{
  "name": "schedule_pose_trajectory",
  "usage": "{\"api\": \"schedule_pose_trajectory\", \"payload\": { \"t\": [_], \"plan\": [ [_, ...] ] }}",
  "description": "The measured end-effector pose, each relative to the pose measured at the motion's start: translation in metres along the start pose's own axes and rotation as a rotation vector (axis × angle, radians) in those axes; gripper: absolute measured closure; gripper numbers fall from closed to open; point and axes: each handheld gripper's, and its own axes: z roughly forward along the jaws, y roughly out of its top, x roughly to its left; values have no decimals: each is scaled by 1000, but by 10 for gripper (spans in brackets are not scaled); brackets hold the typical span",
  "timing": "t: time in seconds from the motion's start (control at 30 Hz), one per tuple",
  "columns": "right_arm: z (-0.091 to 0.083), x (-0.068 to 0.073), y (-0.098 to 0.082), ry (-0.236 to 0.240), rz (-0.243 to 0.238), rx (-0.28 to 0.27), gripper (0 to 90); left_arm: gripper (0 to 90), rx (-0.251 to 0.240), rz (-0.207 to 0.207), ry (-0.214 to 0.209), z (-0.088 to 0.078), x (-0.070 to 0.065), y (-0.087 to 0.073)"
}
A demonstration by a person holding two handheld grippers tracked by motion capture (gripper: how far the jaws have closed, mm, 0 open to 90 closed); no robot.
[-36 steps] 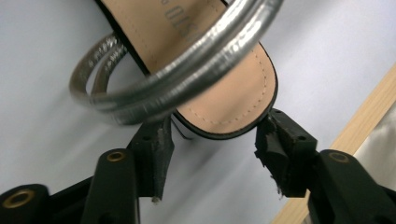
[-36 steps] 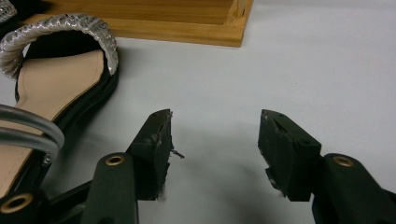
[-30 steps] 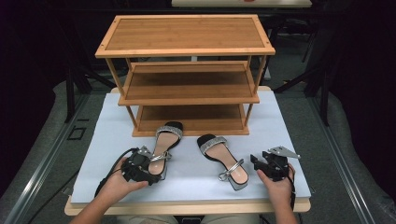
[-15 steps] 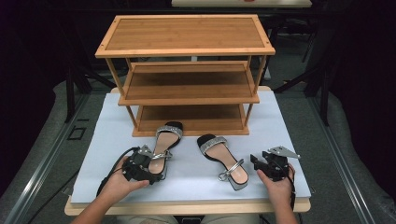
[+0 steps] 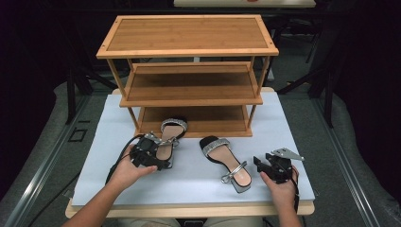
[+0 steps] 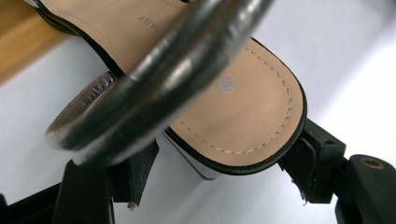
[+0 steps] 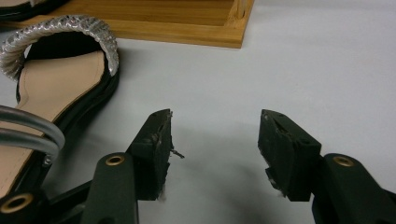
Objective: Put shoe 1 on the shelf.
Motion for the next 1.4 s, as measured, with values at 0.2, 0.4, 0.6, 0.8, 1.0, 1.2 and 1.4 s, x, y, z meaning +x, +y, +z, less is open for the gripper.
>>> {"api": "schedule_pose_trajectory", "payload": {
  "t": [0.2, 0.4, 0.6, 0.8, 1.0, 1.2, 1.4],
  "plan": [
    [0, -1, 0, 5, 1, -1, 440, 325, -8, -40, 20, 9, 8, 19],
    [0, -2, 1, 6, 1, -5, 440, 327, 17, -51, 65, 26, 14, 36],
    [0, -3, 1, 8, 2, -6, 440, 331, -3, -84, 82, 31, 21, 53],
    [0, -3, 1, 11, 1, -6, 441, 334, 22, -77, 94, 38, 31, 63],
    [0, -2, 1, 15, -2, -6, 440, 335, 15, -84, 103, 43, 36, 70],
    [0, -3, 2, 12, -1, -7, 440, 336, 11, -92, 101, 44, 41, 70],
    [1, -2, 1, 15, -5, -4, 440, 336, 12, -112, 94, 43, 45, 70]
  ]
}}
